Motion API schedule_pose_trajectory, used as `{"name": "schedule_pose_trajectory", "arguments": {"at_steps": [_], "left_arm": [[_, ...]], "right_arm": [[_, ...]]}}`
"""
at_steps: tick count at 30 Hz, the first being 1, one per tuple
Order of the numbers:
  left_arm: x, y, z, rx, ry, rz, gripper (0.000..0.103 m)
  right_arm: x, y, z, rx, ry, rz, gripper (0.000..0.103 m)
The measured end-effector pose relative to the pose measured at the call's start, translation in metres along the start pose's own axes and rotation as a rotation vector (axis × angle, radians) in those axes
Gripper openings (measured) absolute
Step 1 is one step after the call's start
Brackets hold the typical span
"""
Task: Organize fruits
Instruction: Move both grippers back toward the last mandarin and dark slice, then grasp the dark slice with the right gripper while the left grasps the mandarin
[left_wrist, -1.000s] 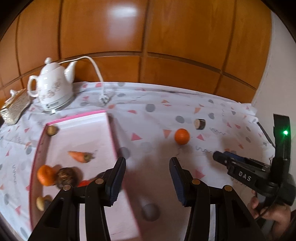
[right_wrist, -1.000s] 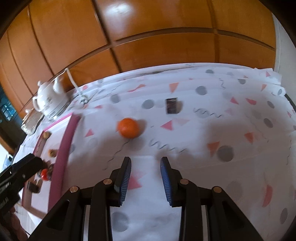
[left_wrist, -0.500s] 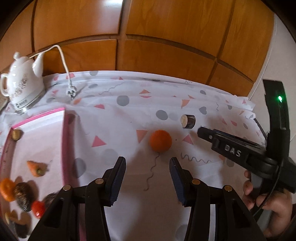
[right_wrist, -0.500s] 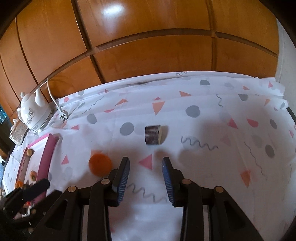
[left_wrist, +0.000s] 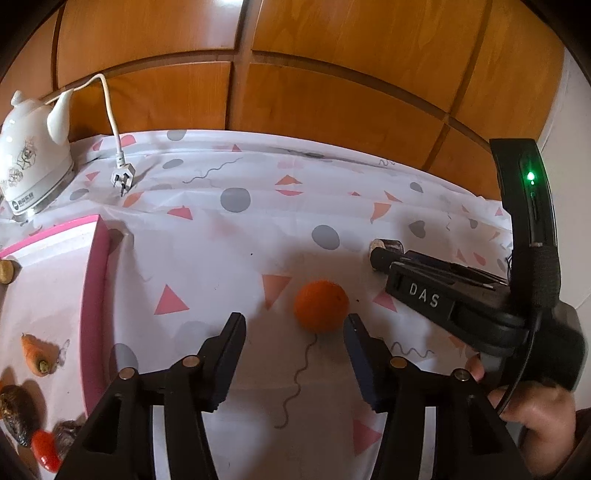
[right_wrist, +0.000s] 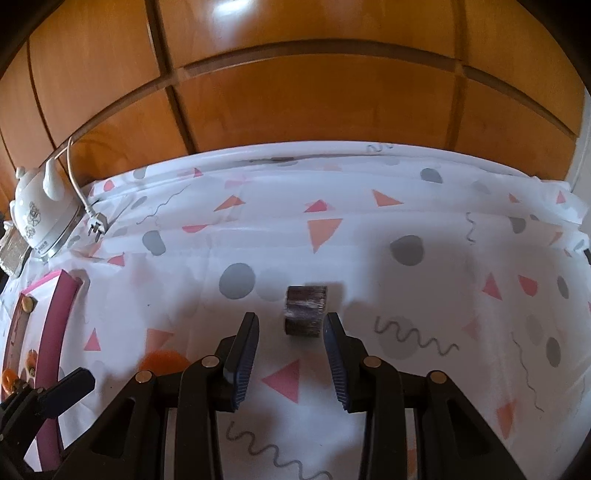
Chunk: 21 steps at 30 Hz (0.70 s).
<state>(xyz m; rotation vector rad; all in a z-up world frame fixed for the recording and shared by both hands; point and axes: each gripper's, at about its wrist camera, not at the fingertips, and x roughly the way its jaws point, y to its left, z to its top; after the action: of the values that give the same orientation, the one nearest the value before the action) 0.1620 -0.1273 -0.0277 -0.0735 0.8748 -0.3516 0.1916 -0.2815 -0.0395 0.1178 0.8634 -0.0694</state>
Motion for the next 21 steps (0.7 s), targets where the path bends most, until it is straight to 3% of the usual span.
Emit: {"name": "schedule_pose_trajectory", "arguments": {"at_steps": [1,5,8,14,17,21], "left_arm": [[0.001,0.0,0.001,0.001,0.0,0.002,0.056],[0.007,0.0,0.003,-0.005,0.002,-0.002,0.056],[0.013,-0.001,0.003,0.001,0.012,-0.001,0.055],[0.021,-0.004,0.006,0.002,0.016,-0.009,0.055],[0.026,-0.006,0.009,0.011,0.018,-0.018,0.056],[0.028,-0.01,0.011,0.012,0.022,-0.027,0.056]], "right_arm": [[0.0,0.002,0.0,-0.016,-0.009,-0.008,0.036],[0.001,0.007,-0.001,-0.071,-0.03,-0.05,0.017],[-0.001,0.004,-0.002,-0.078,-0.035,-0.049,0.013],[0.002,0.002,0.0,-0.066,-0.027,-0.01,0.015],[0.005,-0.003,0.002,-0.029,-0.01,-0.001,0.029],[0.008,-0.007,0.004,-0.004,-0.005,0.02,0.031]]}}
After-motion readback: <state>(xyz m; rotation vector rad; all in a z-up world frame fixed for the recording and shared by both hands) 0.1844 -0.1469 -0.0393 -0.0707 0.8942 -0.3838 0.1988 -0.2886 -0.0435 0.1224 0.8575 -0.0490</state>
